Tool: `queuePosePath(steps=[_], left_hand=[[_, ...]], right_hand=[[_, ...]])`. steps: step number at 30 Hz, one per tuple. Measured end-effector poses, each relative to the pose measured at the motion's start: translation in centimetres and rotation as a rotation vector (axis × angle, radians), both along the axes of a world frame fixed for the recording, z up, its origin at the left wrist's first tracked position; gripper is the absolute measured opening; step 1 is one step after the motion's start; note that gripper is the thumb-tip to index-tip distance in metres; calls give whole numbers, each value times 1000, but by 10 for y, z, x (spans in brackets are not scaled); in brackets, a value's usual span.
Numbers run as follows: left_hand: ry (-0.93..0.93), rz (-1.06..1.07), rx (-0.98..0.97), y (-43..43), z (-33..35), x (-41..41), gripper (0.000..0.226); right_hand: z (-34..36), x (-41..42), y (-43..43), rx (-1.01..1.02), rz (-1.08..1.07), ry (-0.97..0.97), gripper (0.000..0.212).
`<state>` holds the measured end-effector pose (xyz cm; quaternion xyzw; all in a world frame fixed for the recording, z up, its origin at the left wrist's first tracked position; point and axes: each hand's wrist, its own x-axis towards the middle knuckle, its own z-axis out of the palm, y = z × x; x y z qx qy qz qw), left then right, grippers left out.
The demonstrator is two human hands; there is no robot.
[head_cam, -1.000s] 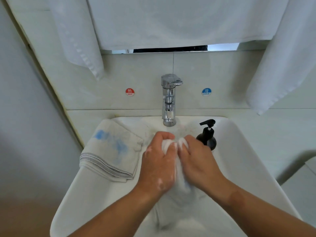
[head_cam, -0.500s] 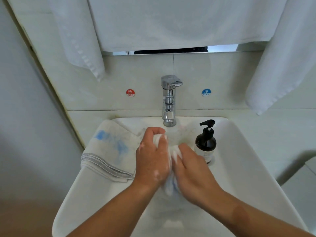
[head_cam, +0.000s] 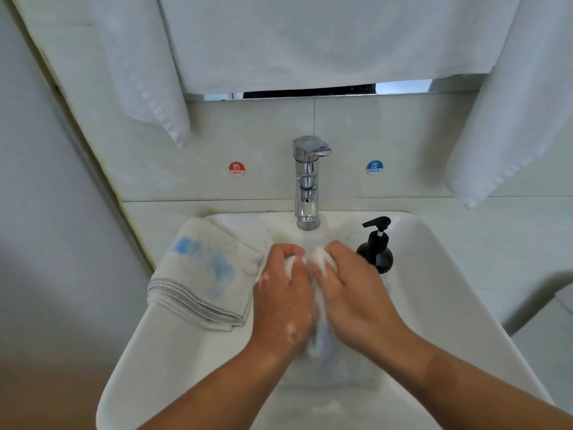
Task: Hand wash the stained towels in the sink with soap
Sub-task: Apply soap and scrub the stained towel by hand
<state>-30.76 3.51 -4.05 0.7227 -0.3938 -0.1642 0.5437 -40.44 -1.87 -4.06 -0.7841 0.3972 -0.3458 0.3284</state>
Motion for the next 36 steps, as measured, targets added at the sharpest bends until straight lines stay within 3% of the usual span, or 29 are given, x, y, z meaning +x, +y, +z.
queuePosePath(steps=[4, 8, 11, 15, 20, 23, 27, 32, 36], left_hand=[[-57, -149, 44, 9, 1, -6, 10], [-1, -20, 0, -9, 13, 11, 9], [-4, 31, -2, -6, 9, 8, 9], [-87, -158, 31, 10, 4, -4, 11], [-108, -109, -34, -11, 20, 15, 11], [-97, -39, 22, -21, 11, 20, 11], [-146, -206, 129, -17, -5, 15, 15], [-119, -111, 77, -35, -4, 30, 12], [-93, -90, 121, -27, -25, 24, 12]], right_hand=[[2, -1, -22, 58, -106, -48, 34], [-17, -4, -1, 87, 12, 218, 27], [-6, 2, 6, 17, 43, 86, 22], [10, 3, -21, 2, -75, -34, 32], [-13, 4, -10, 70, 5, 145, 29], [-2, 11, -13, 33, 13, 52, 31], [1, 14, -35, 50, -111, -36, 35], [-32, 13, -21, 142, 22, 228, 24], [-24, 22, -31, 99, -26, 22, 29]])
